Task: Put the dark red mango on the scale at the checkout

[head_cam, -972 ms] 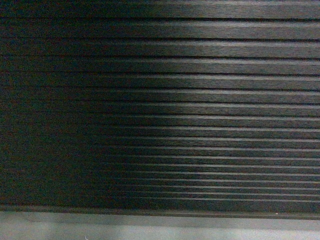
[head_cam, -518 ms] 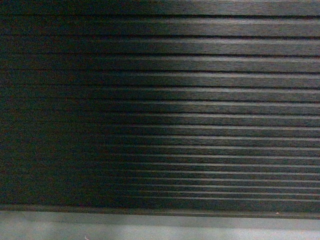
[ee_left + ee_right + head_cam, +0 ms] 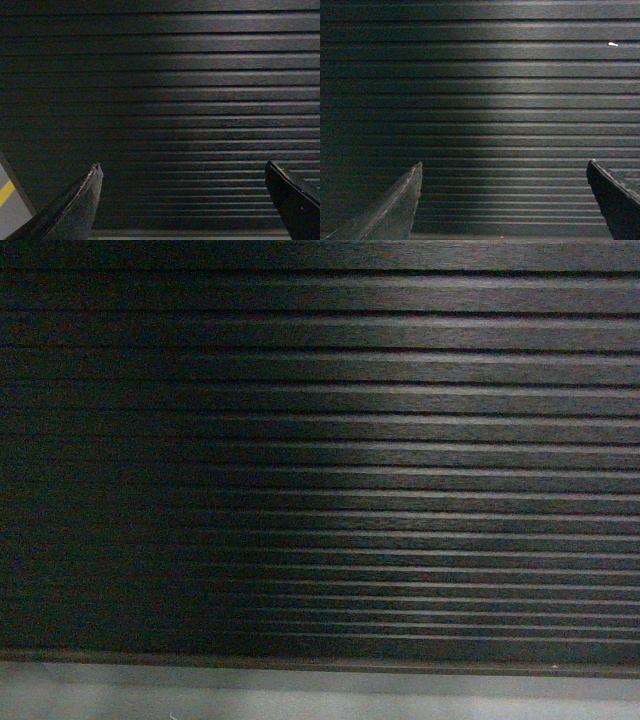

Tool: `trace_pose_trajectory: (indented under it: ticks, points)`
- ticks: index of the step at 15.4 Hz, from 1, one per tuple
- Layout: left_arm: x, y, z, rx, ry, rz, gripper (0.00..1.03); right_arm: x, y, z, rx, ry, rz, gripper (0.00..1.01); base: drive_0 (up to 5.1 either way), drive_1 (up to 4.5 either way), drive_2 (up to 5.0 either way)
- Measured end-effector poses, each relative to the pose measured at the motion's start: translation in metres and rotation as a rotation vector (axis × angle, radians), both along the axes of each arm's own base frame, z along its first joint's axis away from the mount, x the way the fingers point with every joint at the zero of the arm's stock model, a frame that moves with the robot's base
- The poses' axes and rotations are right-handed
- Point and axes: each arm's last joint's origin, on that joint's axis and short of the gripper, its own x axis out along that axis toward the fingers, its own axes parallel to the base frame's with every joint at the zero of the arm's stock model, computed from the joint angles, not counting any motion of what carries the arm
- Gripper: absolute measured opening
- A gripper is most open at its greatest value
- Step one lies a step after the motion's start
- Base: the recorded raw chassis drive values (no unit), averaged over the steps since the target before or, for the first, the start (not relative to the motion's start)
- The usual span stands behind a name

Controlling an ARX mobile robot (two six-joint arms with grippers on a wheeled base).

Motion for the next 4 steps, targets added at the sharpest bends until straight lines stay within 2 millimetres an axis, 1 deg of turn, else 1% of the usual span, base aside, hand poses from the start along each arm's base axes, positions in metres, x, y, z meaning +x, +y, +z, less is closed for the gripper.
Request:
trace_pose_trajectory:
  ticks: [4]
  points:
    - [0.0000, 0.0000, 0.0000, 0.000, 0.000, 0.000, 0.98, 0.0000, 0.0000, 0.0000, 0.000, 0.000, 0.000, 0.98, 0.0, 0.00, 0.0]
